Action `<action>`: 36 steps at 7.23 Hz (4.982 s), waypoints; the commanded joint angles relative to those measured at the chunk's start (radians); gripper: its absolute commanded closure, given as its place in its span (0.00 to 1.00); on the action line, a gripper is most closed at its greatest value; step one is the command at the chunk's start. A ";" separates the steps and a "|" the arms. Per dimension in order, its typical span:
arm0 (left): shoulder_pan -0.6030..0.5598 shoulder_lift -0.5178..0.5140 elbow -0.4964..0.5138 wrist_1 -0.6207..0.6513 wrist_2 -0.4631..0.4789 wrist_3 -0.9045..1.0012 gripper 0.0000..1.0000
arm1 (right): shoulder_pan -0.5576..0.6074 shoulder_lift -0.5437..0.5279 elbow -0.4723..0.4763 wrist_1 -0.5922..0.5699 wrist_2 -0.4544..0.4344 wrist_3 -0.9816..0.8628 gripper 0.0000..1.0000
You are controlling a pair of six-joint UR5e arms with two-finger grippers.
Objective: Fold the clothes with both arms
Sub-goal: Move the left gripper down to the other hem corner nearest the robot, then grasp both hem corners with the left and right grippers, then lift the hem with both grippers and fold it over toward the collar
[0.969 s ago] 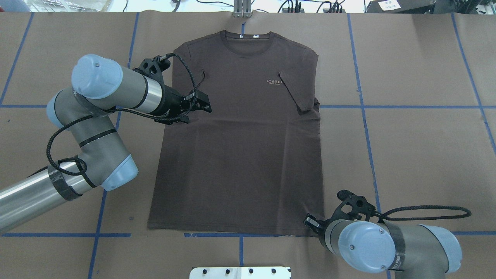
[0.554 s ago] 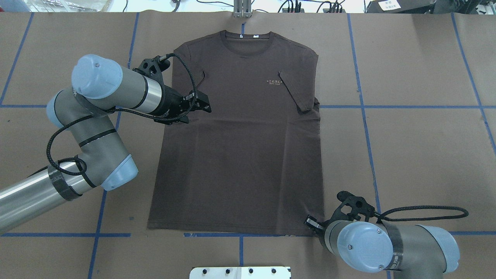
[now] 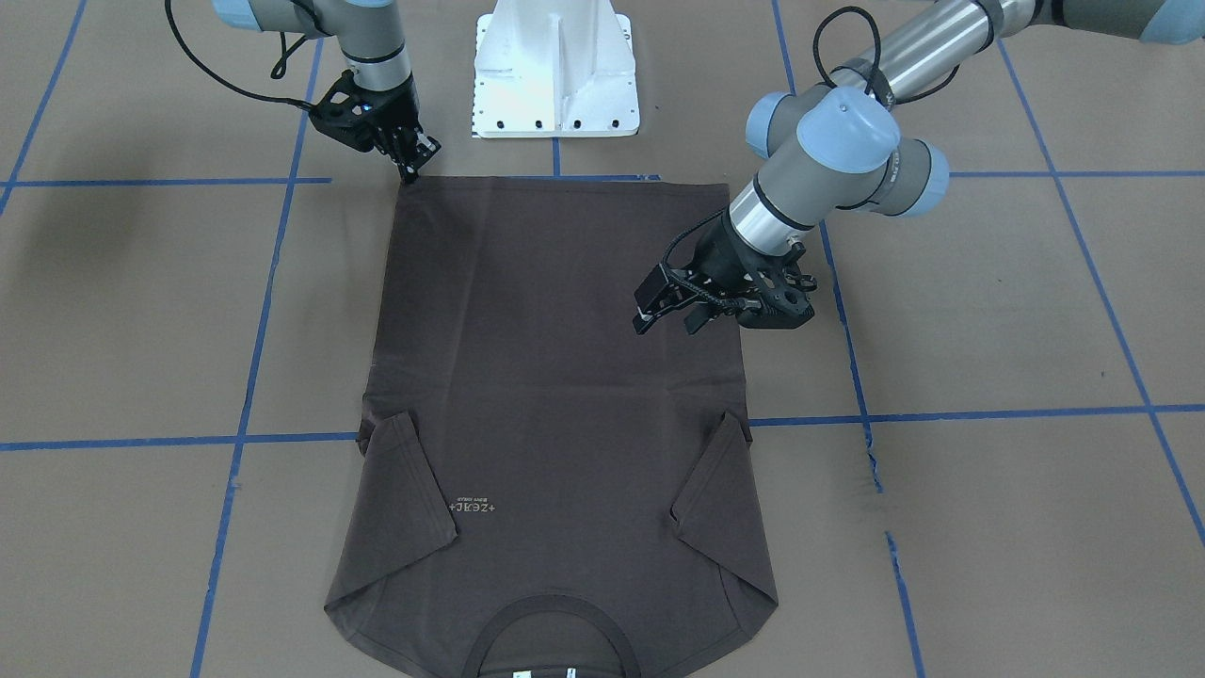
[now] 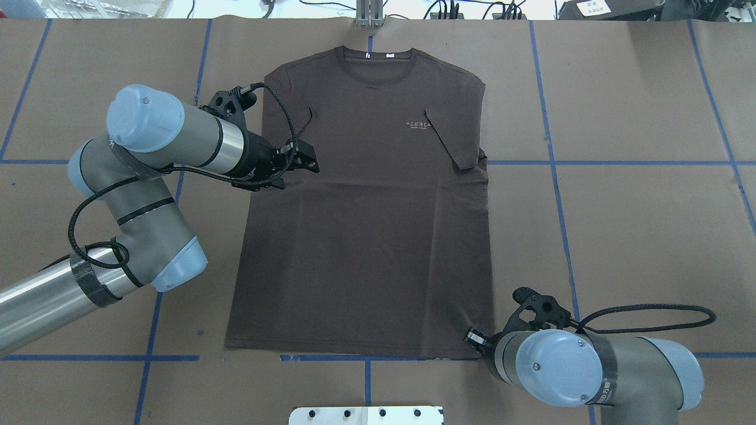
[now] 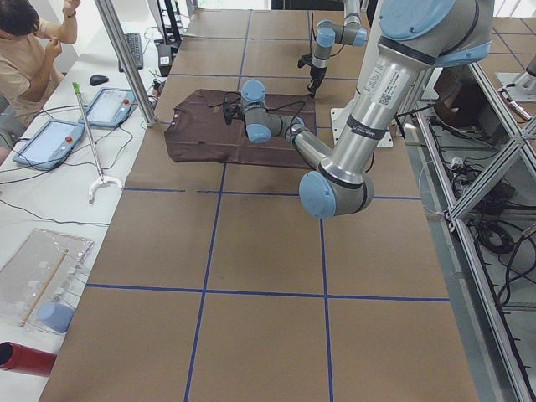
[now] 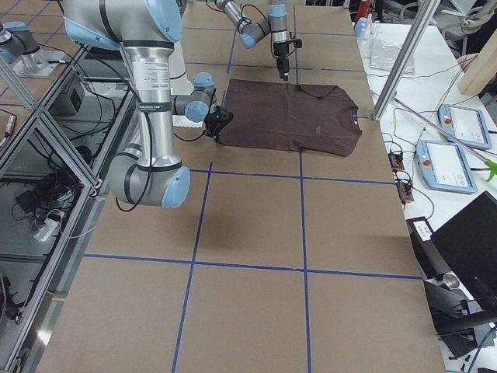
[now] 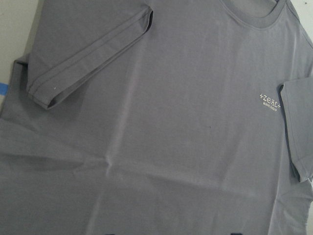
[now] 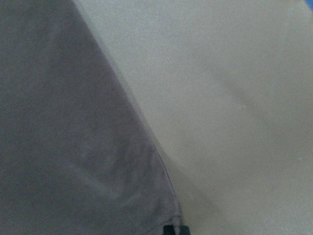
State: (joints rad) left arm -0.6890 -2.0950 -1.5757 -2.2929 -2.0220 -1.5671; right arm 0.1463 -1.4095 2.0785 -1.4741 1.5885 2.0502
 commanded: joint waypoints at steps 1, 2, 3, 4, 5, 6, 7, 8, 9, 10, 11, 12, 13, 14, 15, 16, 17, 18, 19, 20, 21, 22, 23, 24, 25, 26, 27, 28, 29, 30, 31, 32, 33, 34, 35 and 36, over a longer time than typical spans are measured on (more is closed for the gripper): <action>0.028 0.109 -0.164 0.019 0.098 -0.119 0.13 | 0.025 0.001 0.040 0.000 0.039 0.001 1.00; 0.140 0.268 -0.335 0.076 0.220 -0.128 0.13 | 0.027 0.001 0.043 0.000 0.041 -0.001 1.00; 0.246 0.324 -0.433 0.234 0.334 -0.133 0.13 | 0.029 0.001 0.045 0.000 0.041 -0.001 1.00; 0.343 0.345 -0.435 0.328 0.414 -0.213 0.14 | 0.029 0.001 0.049 0.000 0.042 -0.002 1.00; 0.408 0.383 -0.428 0.337 0.428 -0.275 0.15 | 0.032 0.001 0.048 0.000 0.042 -0.002 1.00; 0.420 0.413 -0.428 0.339 0.428 -0.280 0.17 | 0.032 0.001 0.049 0.000 0.042 -0.002 1.00; 0.424 0.441 -0.438 0.340 0.425 -0.287 0.17 | 0.030 0.003 0.049 0.000 0.042 -0.002 1.00; 0.471 0.447 -0.431 0.348 0.427 -0.345 0.19 | 0.030 0.003 0.051 0.000 0.041 -0.001 1.00; 0.474 0.446 -0.438 0.368 0.427 -0.355 0.26 | 0.032 0.000 0.057 0.000 0.041 -0.002 1.00; 0.480 0.443 -0.437 0.371 0.425 -0.367 0.34 | 0.032 0.001 0.057 0.000 0.041 -0.001 1.00; 0.482 0.443 -0.438 0.372 0.425 -0.369 0.41 | 0.032 0.000 0.063 0.000 0.041 -0.001 1.00; 0.485 0.441 -0.438 0.372 0.424 -0.369 0.53 | 0.032 0.000 0.061 0.000 0.041 -0.002 1.00; 0.488 0.441 -0.440 0.374 0.424 -0.369 0.81 | 0.033 0.000 0.063 0.000 0.041 -0.001 1.00; 0.490 0.440 -0.440 0.380 0.424 -0.369 1.00 | 0.033 0.000 0.063 0.000 0.041 -0.002 1.00; 0.490 0.437 -0.443 0.380 0.424 -0.369 1.00 | 0.033 0.000 0.063 0.000 0.041 -0.002 1.00; 0.493 0.438 -0.455 0.383 0.421 -0.369 1.00 | 0.033 0.000 0.063 0.000 0.041 -0.002 1.00; 0.497 0.440 -0.511 0.407 0.419 -0.370 1.00 | 0.033 -0.009 0.081 0.000 0.039 0.002 1.00; 0.525 0.441 -0.574 0.461 0.418 -0.382 1.00 | 0.013 -0.032 0.130 -0.011 0.039 0.008 1.00; 0.563 0.444 -0.633 0.486 0.416 -0.408 1.00 | -0.023 -0.099 0.203 -0.012 0.039 0.010 1.00; 0.588 0.448 -0.709 0.528 0.411 -0.427 1.00 | -0.030 -0.162 0.271 -0.011 0.038 0.010 1.00; 0.589 0.438 -0.768 0.558 0.390 -0.465 1.00 | -0.015 -0.152 0.308 -0.011 0.036 0.010 1.00; 0.571 0.416 -0.788 0.563 0.366 -0.468 1.00 | 0.045 -0.105 0.298 -0.011 0.036 0.007 1.00; 0.480 0.380 -0.767 0.602 0.367 -0.446 1.00 | 0.146 -0.044 0.261 -0.012 0.038 -0.007 1.00; 0.351 0.278 -0.711 0.666 0.365 -0.291 1.00 | 0.233 0.057 0.173 -0.015 0.045 -0.057 1.00; 0.235 0.189 -0.590 0.679 0.359 -0.161 1.00 | 0.305 0.160 0.041 -0.021 0.044 -0.135 1.00; 0.177 0.138 -0.428 0.637 0.367 -0.113 1.00 | 0.388 0.247 -0.110 -0.015 0.045 -0.230 1.00; 0.107 0.107 -0.308 0.504 0.362 -0.056 1.00 | 0.450 0.327 -0.255 -0.012 0.054 -0.305 1.00; 0.068 0.095 -0.217 0.403 0.364 -0.056 1.00 | 0.507 0.395 -0.375 -0.011 0.071 -0.361 1.00; 0.021 0.073 -0.137 0.291 0.362 -0.033 1.00 | 0.554 0.446 -0.490 0.067 0.079 -0.383 1.00; -0.022 0.050 -0.107 0.273 0.362 -0.031 1.00 | 0.611 0.477 -0.570 0.128 0.129 -0.399 1.00; -0.056 0.005 -0.060 0.276 0.362 -0.007 1.00 | 0.659 0.530 -0.642 0.129 0.180 -0.438 1.00; -0.064 -0.029 0.013 0.268 0.365 0.005 1.00 | 0.667 0.572 -0.717 0.138 0.182 -0.447 1.00; -0.081 -0.075 0.076 0.268 0.367 0.028 1.00 | 0.682 0.619 -0.817 0.188 0.182 -0.450 1.00; -0.081 -0.092 0.139 0.244 0.371 0.036 1.00 | 0.691 0.627 -0.859 0.227 0.182 -0.459 1.00; -0.081 -0.094 0.199 0.169 0.373 0.039 1.00 | 0.694 0.639 -0.886 0.232 0.182 -0.461 1.00; -0.083 -0.097 0.236 0.146 0.371 0.039 1.00 | 0.696 0.667 -0.931 0.232 0.183 -0.461 1.00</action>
State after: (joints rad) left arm -0.7696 -2.1855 -1.3936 -2.1057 -1.6505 -1.5305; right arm 0.8383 -0.7699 1.1979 -1.2499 1.7704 1.5910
